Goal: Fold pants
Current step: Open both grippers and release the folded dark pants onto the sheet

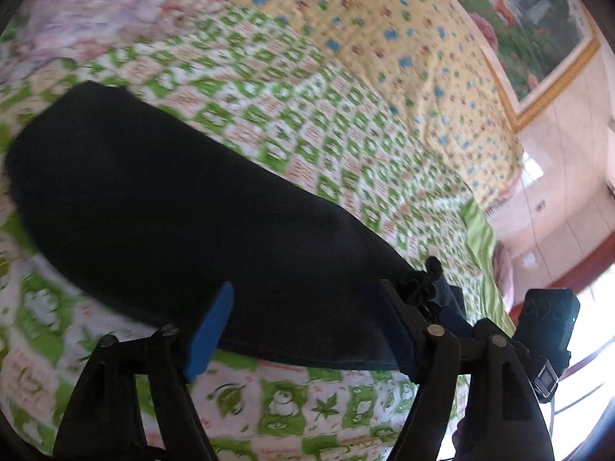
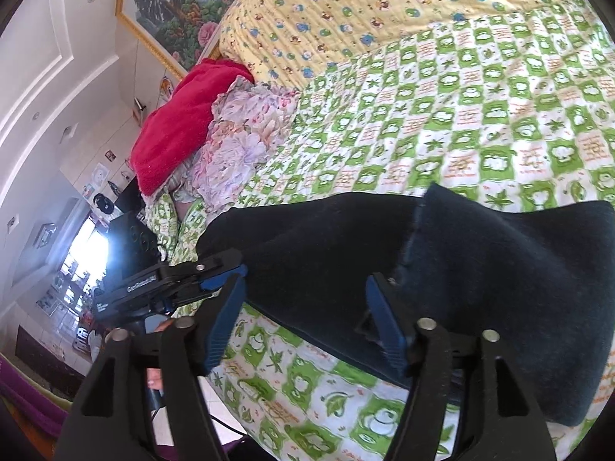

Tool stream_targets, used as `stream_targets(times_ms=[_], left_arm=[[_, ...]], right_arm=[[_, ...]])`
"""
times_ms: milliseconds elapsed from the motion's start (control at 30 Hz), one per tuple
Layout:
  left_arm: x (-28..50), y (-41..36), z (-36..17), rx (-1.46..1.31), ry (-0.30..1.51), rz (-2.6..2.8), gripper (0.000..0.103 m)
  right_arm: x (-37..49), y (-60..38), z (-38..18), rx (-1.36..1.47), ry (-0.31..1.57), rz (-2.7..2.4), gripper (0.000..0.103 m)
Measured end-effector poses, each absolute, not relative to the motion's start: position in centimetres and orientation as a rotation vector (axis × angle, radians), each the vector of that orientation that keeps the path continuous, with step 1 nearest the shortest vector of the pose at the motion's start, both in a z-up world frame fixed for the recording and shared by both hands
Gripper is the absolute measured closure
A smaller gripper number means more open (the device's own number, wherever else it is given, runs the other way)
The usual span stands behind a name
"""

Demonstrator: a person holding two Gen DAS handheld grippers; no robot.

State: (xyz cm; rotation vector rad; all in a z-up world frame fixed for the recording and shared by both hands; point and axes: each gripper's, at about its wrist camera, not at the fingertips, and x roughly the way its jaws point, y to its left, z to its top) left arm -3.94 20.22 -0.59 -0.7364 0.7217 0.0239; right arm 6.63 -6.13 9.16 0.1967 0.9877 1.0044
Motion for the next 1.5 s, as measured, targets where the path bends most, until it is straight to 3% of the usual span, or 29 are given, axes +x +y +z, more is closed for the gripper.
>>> stream_targets(times_ms=[567, 1500], left_arm=[[-11.7, 26.7, -1.7, -0.884, 0.644, 0.257, 0.023], [-10.3, 32.7, -4.9, -1.003, 0.582, 0.389, 0.022]], right_arm=[[6.6, 1.5, 9.1, 0.064, 1.022, 1.146, 0.024], [11.6, 20.9, 6.7, -0.288, 1.087, 1.406, 0.024]])
